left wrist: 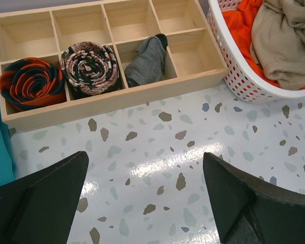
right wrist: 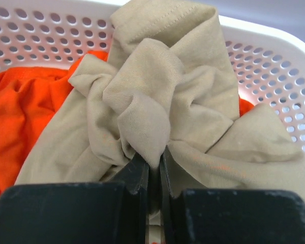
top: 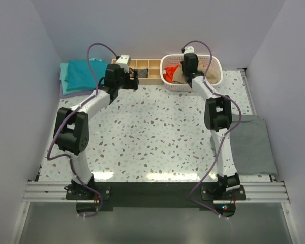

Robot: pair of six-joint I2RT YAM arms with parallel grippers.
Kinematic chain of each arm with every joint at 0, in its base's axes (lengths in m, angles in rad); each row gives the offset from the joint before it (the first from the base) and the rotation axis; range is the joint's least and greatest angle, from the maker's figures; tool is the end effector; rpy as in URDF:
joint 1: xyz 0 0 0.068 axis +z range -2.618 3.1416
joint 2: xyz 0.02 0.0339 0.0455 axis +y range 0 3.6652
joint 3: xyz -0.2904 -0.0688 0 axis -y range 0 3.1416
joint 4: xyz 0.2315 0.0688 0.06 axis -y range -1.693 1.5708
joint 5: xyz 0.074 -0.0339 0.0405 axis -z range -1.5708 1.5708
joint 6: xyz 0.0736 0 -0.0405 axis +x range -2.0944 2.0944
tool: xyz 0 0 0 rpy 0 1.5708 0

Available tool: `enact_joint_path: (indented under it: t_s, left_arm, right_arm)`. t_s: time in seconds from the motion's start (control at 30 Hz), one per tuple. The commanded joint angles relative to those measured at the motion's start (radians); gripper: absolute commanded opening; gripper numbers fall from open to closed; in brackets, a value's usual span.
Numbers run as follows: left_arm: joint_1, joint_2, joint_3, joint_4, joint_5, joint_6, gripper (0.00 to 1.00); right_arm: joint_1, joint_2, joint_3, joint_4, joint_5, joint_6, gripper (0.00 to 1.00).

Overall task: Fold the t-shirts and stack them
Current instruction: Grab the tshirt from the pile

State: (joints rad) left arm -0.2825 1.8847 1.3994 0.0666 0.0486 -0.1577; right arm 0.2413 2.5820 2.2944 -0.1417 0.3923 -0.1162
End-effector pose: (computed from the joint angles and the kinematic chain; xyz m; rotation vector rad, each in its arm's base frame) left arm 0.4573 -0.1365 0.2748 0.1565 1.9982 -0.3317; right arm 0.6226 0.1242 0.2004 -0.1026 1.9759 -0.3105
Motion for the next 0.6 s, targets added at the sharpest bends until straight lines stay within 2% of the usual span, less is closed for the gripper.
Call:
enact_joint_path:
  t_s: [0.0,0.13,0.33,0.5,0.57]
  left_arm:
    - [-0.001,-0.001,0.029,0.061,0.013,-0.016,1.0]
    - [-0.001,-0.009,0.027,0.062,0.028,-0.02,1.0]
    - [-0.006,-0.048,0.0,0.064,0.049,-0.031,1.0]
    - [-0.011,-0.11,-0.065,0.091,0.042,-0.046,1.0]
    - [-0.011,-0.142,-0.091,0.096,0.036,-0.057,1.0]
  right_arm:
    - [-0.017,-0.178,-0.099,0.097,-0.021,0.035,0.0]
    - [-0.017,-0.25,-0.041,0.002,-0.026,0.059,0.0]
    - [-0.014,-0.436,-0.113,-0.042,-0.099,0.137,0.0]
    - [0.009,-0.652,-0.262,-0.029,-0.185,0.164,0.0]
    - [0.029,-0.718,-0.332,-0.025,-0.272,0.162,0.0]
